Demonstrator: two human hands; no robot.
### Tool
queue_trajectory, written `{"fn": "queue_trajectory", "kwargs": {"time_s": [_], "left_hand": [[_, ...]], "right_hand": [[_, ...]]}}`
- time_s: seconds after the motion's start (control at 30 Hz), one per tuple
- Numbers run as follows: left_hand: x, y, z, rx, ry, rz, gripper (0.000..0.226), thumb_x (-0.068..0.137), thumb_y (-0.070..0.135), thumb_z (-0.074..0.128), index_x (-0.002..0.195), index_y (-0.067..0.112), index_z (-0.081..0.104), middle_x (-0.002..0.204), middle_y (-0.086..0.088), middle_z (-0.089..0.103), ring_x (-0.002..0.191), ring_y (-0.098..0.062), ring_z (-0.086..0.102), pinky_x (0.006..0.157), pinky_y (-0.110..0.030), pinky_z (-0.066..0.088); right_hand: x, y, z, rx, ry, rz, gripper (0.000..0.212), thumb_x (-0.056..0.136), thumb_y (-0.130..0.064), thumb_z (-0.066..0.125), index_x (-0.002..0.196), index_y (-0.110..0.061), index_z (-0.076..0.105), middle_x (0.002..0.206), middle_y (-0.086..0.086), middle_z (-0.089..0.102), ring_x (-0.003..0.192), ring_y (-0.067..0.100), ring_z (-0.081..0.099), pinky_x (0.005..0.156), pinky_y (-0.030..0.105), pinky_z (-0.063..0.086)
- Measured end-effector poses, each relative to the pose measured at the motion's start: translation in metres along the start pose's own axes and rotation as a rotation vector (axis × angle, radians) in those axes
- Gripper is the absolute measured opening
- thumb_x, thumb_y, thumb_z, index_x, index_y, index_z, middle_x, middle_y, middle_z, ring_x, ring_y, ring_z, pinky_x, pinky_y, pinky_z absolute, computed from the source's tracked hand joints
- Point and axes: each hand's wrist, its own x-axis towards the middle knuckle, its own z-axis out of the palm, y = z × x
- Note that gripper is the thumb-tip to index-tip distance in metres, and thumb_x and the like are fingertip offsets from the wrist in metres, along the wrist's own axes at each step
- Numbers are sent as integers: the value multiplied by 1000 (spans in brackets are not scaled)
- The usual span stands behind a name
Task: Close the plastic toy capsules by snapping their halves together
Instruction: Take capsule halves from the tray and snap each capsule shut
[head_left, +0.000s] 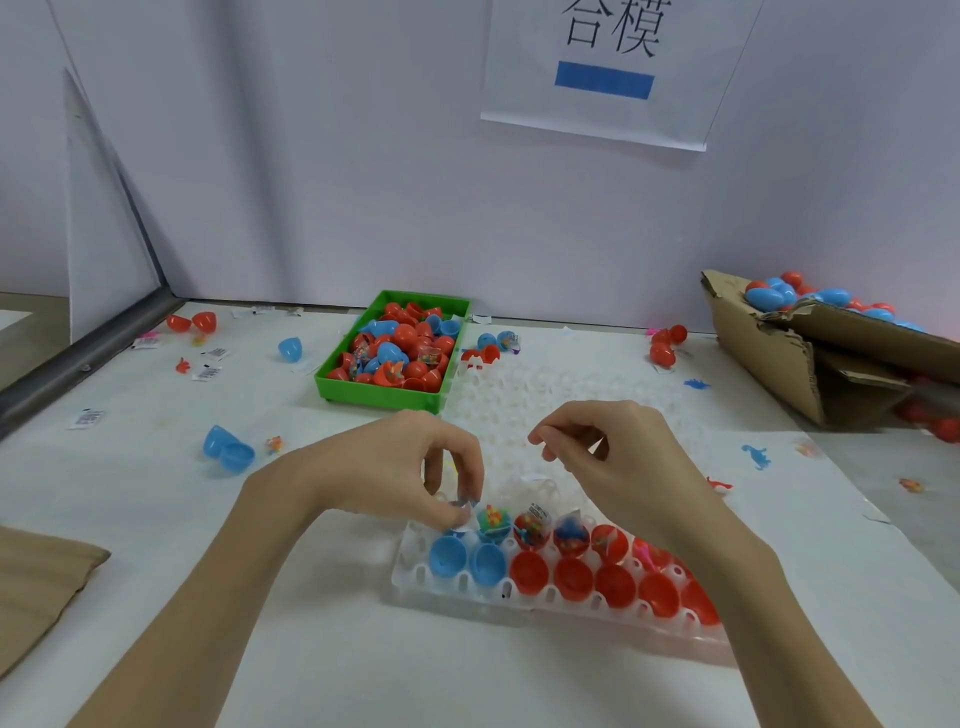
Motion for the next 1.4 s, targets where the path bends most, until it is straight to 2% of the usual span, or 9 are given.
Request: {"fn": "queue_trajectory", "kwargs": {"time_s": [0.37, 0.53, 0.63, 0.73, 0.87, 0.93, 1.07, 1.23, 1.4], "left_hand": [[-4, 2, -6, 2, 65, 16, 20, 81, 19, 84, 90, 33, 72, 93, 19, 71, 70, -1, 58, 64, -16, 50], [-10, 0, -15, -251, 273, 49, 17, 87, 13, 82, 90, 27, 73, 93, 8, 74, 79, -13, 72, 76, -29, 62], [-7, 2, -14, -448, 418, 55, 14, 88, 8, 81, 92, 17, 70, 89, 4, 73, 75, -23, 76, 66, -30, 62], [2, 5, -9, -536, 535, 29, 15, 86, 14, 82, 96, 19, 71, 91, 6, 73, 80, -25, 77, 68, -35, 65], [10, 11, -1, -472, 537, 63, 32, 90, 9, 77, 102, 39, 74, 106, 3, 72, 98, -16, 75, 79, -28, 63], [11, 16, 4, -472, 538, 94, 34, 91, 2, 71, 101, 35, 74, 106, 7, 73, 91, -16, 77, 74, -26, 63], [12, 21, 9, -451, 593, 159, 15, 97, 6, 69, 100, 20, 73, 102, 7, 75, 80, -21, 78, 74, -25, 62], [10, 24, 11, -387, 603, 263, 20, 104, 8, 59, 116, 14, 74, 116, 6, 76, 100, -17, 76, 85, -31, 63], [12, 27, 15, -256, 686, 304, 24, 99, 7, 65, 120, 15, 76, 125, 11, 74, 96, -9, 77, 86, -27, 62]], "right_hand": [[-2, -4, 0, 12, -7, 4, 16, 101, -23, 63, 101, -29, 77, 82, -25, 69, 85, -10, 64, 69, 3, 46], [-5, -14, 2, 127, 41, -71, 22, 97, -17, 68, 108, -35, 74, 87, -21, 72, 89, 3, 67, 72, 16, 54], [-7, -20, 6, 173, -64, -119, 37, 93, -15, 74, 120, -39, 67, 98, -23, 71, 94, 5, 69, 77, 21, 58], [-7, -24, 10, 242, -107, -107, 46, 86, -29, 82, 125, -40, 60, 103, -21, 72, 96, 3, 71, 79, 23, 59], [-8, -31, 21, 293, 47, -67, 39, 83, -42, 79, 120, -33, 68, 99, -18, 74, 90, 3, 71, 80, 24, 61], [-8, -31, 24, 361, 98, -37, 34, 85, -38, 77, 117, -26, 73, 96, -14, 76, 87, 6, 73, 79, 26, 62], [-8, -29, 21, 538, 114, 30, 27, 88, -24, 80, 113, -19, 71, 88, -7, 79, 81, 12, 76, 68, 24, 61], [-5, -27, 14, 582, 156, 69, 20, 86, -25, 79, 105, -27, 71, 86, -12, 77, 77, 10, 76, 64, 17, 58], [-4, -21, 7, 515, 193, 46, 20, 86, -31, 78, 104, -37, 72, 84, -20, 75, 77, 6, 74, 65, 13, 56]]}}
